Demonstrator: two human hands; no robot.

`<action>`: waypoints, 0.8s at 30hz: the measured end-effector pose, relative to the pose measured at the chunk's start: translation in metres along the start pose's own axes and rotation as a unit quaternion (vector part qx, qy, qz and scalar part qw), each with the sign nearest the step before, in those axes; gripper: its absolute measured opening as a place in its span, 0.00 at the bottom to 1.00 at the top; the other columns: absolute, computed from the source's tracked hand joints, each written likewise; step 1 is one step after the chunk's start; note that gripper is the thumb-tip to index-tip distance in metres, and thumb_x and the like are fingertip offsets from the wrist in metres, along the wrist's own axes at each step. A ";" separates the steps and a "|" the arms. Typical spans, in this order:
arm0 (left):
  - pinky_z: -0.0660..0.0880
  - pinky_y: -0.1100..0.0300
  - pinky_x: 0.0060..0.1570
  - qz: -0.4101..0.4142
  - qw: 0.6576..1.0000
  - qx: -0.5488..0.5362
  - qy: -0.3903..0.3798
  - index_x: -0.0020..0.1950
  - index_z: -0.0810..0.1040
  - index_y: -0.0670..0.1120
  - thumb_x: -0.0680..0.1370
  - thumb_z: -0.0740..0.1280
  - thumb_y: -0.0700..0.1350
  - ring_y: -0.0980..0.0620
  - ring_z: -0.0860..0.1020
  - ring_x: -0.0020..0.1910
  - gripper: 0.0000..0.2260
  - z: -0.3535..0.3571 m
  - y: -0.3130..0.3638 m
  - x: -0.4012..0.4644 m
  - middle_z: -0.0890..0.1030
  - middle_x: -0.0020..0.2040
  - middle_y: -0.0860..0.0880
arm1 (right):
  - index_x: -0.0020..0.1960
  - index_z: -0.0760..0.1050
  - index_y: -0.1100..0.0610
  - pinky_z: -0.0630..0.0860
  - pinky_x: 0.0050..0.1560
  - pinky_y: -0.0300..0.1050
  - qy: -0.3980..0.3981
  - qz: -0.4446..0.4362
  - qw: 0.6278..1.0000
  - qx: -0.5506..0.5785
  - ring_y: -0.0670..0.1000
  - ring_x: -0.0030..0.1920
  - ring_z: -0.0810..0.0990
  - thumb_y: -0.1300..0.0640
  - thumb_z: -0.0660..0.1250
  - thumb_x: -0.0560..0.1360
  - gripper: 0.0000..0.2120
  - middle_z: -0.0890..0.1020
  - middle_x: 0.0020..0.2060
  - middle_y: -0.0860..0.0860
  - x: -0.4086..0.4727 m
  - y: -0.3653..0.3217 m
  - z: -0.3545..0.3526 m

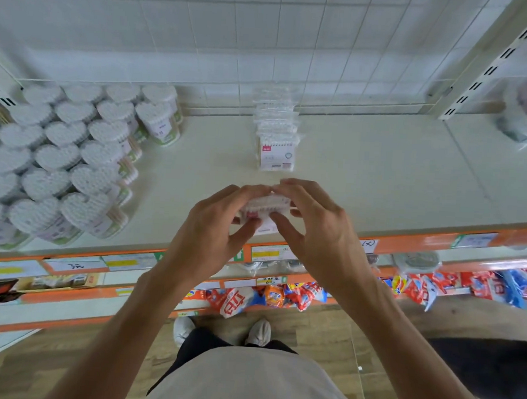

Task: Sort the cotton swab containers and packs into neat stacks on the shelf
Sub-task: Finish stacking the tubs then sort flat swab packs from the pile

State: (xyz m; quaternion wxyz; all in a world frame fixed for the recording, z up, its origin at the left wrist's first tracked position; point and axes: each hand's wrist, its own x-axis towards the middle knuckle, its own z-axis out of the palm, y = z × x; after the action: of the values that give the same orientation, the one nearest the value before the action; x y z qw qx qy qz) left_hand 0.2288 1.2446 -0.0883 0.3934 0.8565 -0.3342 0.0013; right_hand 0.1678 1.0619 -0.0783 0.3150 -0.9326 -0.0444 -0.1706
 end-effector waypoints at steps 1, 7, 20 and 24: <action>0.83 0.57 0.50 -0.003 1.000 0.004 0.000 0.68 0.76 0.49 0.76 0.73 0.42 0.53 0.83 0.50 0.20 0.002 0.001 0.002 0.82 0.58 0.50 | 0.62 0.78 0.57 0.84 0.45 0.52 0.003 0.002 1.000 0.008 0.53 0.45 0.85 0.58 0.72 0.77 0.14 0.80 0.58 0.51 0.000 0.001 0.000; 0.79 0.49 0.57 -0.019 0.998 0.053 -0.001 0.73 0.70 0.47 0.76 0.73 0.46 0.52 0.79 0.60 0.27 -0.005 -0.013 0.017 0.79 0.64 0.51 | 0.58 0.80 0.57 0.83 0.46 0.55 -0.002 0.025 1.000 0.000 0.52 0.44 0.84 0.59 0.73 0.75 0.12 0.83 0.53 0.52 0.031 0.038 -0.003; 0.65 0.44 0.71 -0.031 0.981 0.189 -0.009 0.72 0.74 0.47 0.76 0.72 0.44 0.45 0.63 0.77 0.24 -0.007 -0.029 0.033 0.72 0.74 0.45 | 0.57 0.81 0.56 0.82 0.48 0.52 -0.001 0.043 0.999 0.007 0.51 0.41 0.82 0.59 0.73 0.75 0.11 0.78 0.53 0.53 0.096 0.082 0.009; 0.66 0.44 0.71 -0.042 0.982 0.182 -0.013 0.72 0.74 0.48 0.76 0.72 0.44 0.46 0.63 0.77 0.24 -0.005 -0.031 0.028 0.72 0.74 0.46 | 0.58 0.81 0.56 0.82 0.49 0.52 -0.008 0.056 0.998 0.007 0.50 0.42 0.82 0.59 0.73 0.76 0.11 0.76 0.54 0.51 0.090 0.085 0.013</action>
State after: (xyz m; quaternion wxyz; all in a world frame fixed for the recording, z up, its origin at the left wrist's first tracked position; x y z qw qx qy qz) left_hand 0.2694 1.2470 -0.0984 0.2263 0.9270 -0.2972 0.0340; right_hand 0.2717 1.0000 -0.1054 0.3300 -0.9328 0.0041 -0.1446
